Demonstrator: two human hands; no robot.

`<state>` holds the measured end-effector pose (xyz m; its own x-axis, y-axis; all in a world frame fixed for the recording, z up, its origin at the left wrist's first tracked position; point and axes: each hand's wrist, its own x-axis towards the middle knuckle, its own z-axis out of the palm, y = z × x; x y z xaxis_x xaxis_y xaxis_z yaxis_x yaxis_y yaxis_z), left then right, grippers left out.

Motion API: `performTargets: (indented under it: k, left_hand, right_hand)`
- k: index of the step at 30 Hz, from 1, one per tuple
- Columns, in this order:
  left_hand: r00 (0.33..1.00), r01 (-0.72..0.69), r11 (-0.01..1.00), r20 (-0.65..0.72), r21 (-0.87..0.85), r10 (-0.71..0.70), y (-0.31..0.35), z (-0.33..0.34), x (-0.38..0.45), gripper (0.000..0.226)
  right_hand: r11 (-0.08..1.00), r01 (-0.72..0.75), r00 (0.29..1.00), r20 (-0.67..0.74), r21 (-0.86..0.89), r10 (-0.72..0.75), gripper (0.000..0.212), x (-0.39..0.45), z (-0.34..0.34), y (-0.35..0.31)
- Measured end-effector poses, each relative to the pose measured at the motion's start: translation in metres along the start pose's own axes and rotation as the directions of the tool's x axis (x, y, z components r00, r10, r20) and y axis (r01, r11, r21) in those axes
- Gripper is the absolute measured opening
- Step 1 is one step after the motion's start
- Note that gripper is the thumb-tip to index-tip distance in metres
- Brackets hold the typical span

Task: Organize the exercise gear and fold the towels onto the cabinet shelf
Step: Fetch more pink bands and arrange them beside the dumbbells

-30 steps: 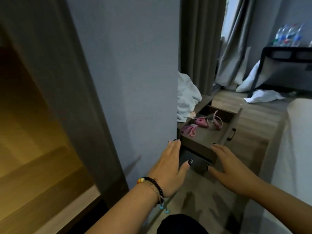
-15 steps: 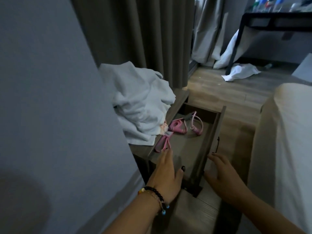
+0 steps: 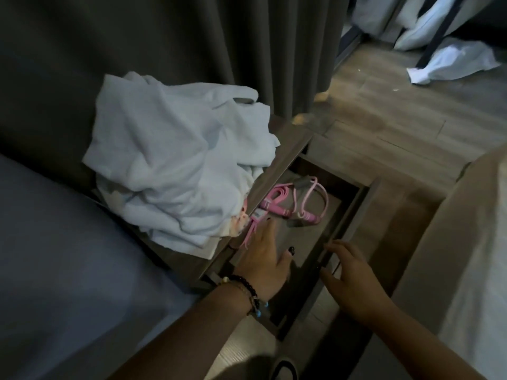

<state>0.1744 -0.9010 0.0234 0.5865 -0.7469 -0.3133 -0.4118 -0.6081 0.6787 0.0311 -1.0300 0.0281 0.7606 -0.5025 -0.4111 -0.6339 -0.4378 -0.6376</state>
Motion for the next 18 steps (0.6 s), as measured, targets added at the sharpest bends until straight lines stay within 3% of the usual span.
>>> performTargets:
  k: [5, 9, 13, 18]
  left_hand:
    - [0.992, 0.088, 0.996, 0.091, -0.034, -0.084, 0.002, 0.010, 0.039, 0.076]
    - [0.993, 0.080, 0.997, 0.084, 0.005, -0.081, -0.003, 0.011, 0.073, 0.075]
    - [0.980, 0.114, 0.993, 0.162, 0.029, -0.117, -0.008, 0.016, 0.107, 0.072]
    - [0.979, 0.119, 0.989, 0.179, -0.091, -0.101, -0.002, 0.029, 0.148, 0.060]
  right_hand:
    - [0.999, -0.036, 0.999, -0.007, 0.033, 0.036, 0.055, 0.042, -0.018, 0.010]
    - [0.994, -0.074, 0.997, -0.015, 0.078, 0.076, 0.053, 0.073, -0.024, 0.007]
    - [0.987, -0.106, 0.993, -0.046, 0.120, 0.112, 0.050, 0.097, -0.025, 0.003]
    - [0.964, -0.185, 0.976, -0.077, 0.192, 0.203, 0.050, 0.120, -0.027, 0.005]
